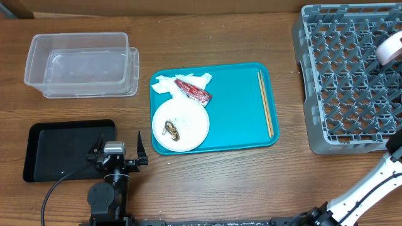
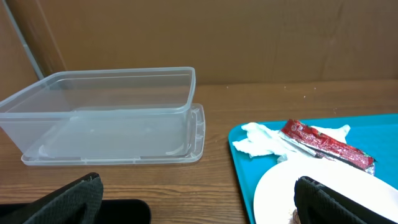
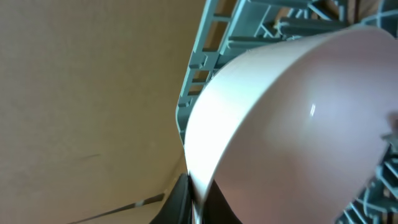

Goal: Sort waste into correct bins and load items into the dishwasher
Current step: 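Carry the white bowl to the grey rack and release it there, then move the right gripper down to the wooden chopsticks on the tray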

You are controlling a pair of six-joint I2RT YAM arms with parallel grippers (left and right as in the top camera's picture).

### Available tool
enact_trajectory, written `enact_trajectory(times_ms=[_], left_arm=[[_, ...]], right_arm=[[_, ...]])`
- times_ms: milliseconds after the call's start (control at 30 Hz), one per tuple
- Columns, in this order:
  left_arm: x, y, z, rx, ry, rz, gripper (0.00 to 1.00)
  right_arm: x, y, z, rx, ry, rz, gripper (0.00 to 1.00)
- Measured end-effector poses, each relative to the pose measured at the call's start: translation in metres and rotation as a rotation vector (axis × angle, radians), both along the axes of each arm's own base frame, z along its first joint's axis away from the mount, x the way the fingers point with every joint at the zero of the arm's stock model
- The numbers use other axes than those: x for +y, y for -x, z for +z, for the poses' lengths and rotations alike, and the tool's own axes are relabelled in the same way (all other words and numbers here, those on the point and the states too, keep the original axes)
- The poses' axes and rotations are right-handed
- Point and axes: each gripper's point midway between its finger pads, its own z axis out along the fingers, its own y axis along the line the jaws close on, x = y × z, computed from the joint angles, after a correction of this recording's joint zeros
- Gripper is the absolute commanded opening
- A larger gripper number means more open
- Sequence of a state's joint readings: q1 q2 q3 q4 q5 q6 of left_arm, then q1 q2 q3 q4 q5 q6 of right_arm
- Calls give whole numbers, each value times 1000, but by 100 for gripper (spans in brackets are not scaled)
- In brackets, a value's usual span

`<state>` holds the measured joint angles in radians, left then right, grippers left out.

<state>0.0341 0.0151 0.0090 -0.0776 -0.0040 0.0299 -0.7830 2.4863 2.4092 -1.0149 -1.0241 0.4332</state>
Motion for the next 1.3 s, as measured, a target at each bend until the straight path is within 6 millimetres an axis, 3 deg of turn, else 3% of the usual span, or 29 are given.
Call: enact_trajectory(times_ms=[300,467,633,833,967,1133,1300], left_arm=[[0,0,0,0,0,0,100],[0,0,0,0,0,0,100],[0,0,0,0,0,0,100],[0,0,0,0,0,0,100],[0,0,0,0,0,0,100],[0,0,0,0,0,0,100],[0,0,0,0,0,0,100]], right_arm=[[-7,44,20,181,38,-116,18],[-7,62,65,187,154,-181,40],[0,69,101,146,222,-203,40],[0,65,93,197,283,-226,41],[1,56,87,243,375,-250,48],[2,35,79,314,570,-311,42],[2,15,48,414,701,-345,39]])
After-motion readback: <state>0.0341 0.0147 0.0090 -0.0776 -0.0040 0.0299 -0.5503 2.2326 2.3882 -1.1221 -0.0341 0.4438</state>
